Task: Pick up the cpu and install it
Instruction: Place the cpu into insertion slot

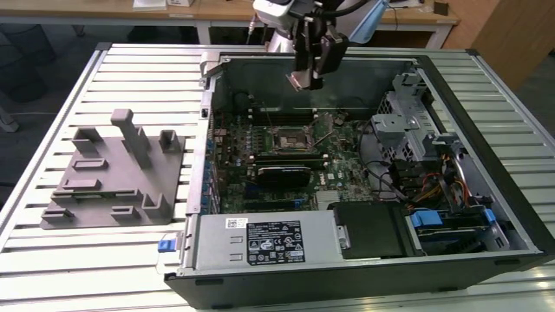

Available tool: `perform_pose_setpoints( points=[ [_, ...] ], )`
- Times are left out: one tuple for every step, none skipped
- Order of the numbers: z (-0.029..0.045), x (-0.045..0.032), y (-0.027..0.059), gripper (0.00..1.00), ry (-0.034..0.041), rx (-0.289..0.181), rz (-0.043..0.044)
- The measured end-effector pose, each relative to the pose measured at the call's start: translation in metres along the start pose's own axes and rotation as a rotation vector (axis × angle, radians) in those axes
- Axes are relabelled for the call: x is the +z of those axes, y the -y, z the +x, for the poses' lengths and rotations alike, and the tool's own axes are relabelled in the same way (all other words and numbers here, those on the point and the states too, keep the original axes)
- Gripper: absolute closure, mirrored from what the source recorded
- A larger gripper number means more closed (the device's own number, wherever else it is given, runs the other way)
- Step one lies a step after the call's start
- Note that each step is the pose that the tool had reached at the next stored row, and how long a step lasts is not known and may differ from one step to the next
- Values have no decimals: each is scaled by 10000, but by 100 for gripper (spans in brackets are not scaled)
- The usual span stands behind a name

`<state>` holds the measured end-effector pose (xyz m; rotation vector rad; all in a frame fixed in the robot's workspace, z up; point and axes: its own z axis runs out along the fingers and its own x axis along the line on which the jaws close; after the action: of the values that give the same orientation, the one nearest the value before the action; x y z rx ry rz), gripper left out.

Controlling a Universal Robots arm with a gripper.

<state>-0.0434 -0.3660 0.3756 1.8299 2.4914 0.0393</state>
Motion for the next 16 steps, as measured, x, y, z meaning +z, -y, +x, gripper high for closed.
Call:
perform_pose_setpoints(
  points=[
    [1,3,0,47,7,134,3],
    [3,6,0,47,13,268,6],
    [4,8,-1,47,20,398,9],
    [5,11,-1,47,26,528,12],
    [8,12,-2,47,33,647,16],
    [9,15,-2,47,37,748,18],
    [10,18,-2,47,42,861,20],
    [11,22,-2,47,48,980,23],
    [13,27,-2,47,55,1099,27],
    [16,35,-3,47,62,1216,31],
    [21,44,-4,47,68,1319,34],
    [30,55,-6,47,71,1374,35],
    [38,70,-8,47,70,1378,34],
    [46,86,-9,47,70,1379,34],
    [51,105,-9,47,68,1379,32],
    [54,123,-10,47,68,1378,33]
  ],
)
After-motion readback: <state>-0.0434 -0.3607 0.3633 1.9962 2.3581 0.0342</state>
